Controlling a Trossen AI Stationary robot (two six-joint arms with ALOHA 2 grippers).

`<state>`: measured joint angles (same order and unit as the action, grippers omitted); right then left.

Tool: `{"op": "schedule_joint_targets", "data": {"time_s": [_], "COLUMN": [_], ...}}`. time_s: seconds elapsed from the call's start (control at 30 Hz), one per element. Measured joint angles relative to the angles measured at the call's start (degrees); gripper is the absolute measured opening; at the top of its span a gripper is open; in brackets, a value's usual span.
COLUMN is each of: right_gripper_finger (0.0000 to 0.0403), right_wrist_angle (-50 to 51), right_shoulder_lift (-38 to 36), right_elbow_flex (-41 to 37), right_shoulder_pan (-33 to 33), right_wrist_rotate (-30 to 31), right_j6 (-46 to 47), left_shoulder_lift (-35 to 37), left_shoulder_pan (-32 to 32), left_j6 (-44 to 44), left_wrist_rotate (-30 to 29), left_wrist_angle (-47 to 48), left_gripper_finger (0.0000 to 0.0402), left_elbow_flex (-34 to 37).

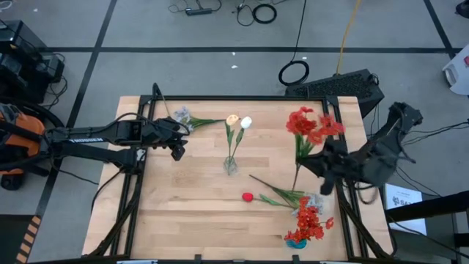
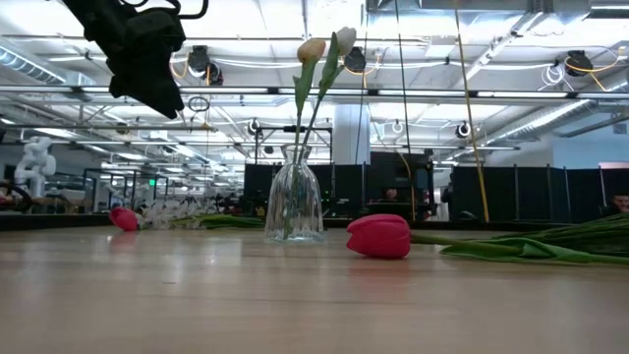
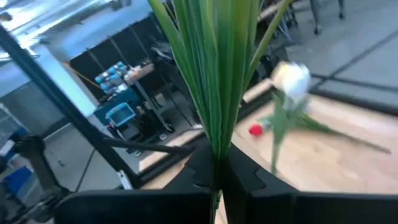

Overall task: Sort flowers into vase by color
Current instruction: Put the red flowers into the blue vase

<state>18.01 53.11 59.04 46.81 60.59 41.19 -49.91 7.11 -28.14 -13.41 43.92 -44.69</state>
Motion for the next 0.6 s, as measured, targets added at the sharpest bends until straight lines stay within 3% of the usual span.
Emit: {"op": "schedule_joint_targets", "data": {"time_s": [0.37, 0.6], "right_gripper_finger": [0.0, 0.0], "right_wrist_angle": [9.21, 8.67], "right_shoulder_lift": [14.82, 21.04], "right_elbow_flex": [22.4, 25.01], "right_shoulder_pan": [11.71, 21.35], "right_wrist_rotate": [4.25, 16.64], "right_j6": [-3.39, 0.87], "left_shoulder_lift": [0.0, 0.0], "left_shoulder_pan": [0.0, 0.0], "left_j6": [-0.07, -0.07], "left_wrist_rotate": [0.11, 0.13], "left_wrist_angle": [0.02, 0.04], "left_gripper_finger": [0.0166, 0.0166], "left_elbow_flex": [0.0, 0.0]}}
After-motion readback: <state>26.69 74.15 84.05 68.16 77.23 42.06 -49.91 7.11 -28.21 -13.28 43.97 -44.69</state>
